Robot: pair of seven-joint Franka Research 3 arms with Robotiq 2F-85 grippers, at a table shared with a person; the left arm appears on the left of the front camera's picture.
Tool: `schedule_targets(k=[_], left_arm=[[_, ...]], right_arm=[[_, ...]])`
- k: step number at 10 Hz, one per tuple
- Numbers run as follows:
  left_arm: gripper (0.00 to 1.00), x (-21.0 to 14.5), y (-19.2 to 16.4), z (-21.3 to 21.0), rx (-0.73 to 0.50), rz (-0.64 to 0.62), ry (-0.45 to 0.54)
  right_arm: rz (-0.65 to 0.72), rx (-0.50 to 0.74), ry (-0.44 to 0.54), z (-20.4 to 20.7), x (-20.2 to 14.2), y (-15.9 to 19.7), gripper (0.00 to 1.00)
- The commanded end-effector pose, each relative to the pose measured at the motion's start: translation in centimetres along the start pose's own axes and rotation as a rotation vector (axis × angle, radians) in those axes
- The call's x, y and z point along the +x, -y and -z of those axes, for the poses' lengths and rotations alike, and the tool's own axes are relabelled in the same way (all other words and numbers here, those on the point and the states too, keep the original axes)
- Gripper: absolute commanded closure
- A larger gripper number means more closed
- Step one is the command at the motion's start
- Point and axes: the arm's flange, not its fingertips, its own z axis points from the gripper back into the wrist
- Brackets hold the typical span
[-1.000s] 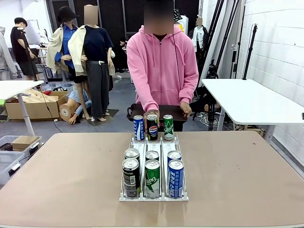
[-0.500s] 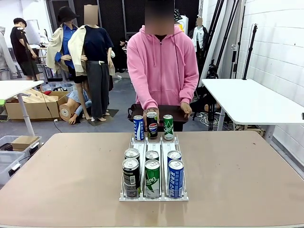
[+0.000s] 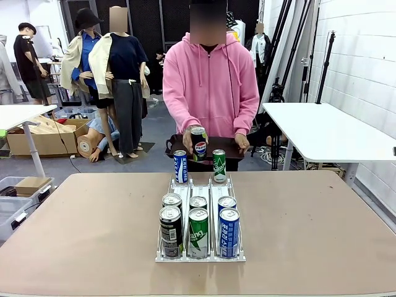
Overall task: Retrieve and hand over the desired beverage to the person.
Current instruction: Pick up a can of the same type that the person held from the Automatic Can Dispenser.
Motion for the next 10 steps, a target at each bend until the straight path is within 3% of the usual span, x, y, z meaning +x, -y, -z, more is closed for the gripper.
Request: schedule_targets(k=[1, 10], left_arm=[[0.00, -0.02, 0.10, -0.08, -0.010, -0.002, 0.011], [0.00, -0.02, 0.10, -0.08, -0.010, -0.002, 0.011]], right_arm=[[-0.006, 0.018, 0.013, 0.15, -0.17, 0.08, 0.00], [-0.006, 0.018, 0.013, 0.15, -0.17, 0.08, 0.00]])
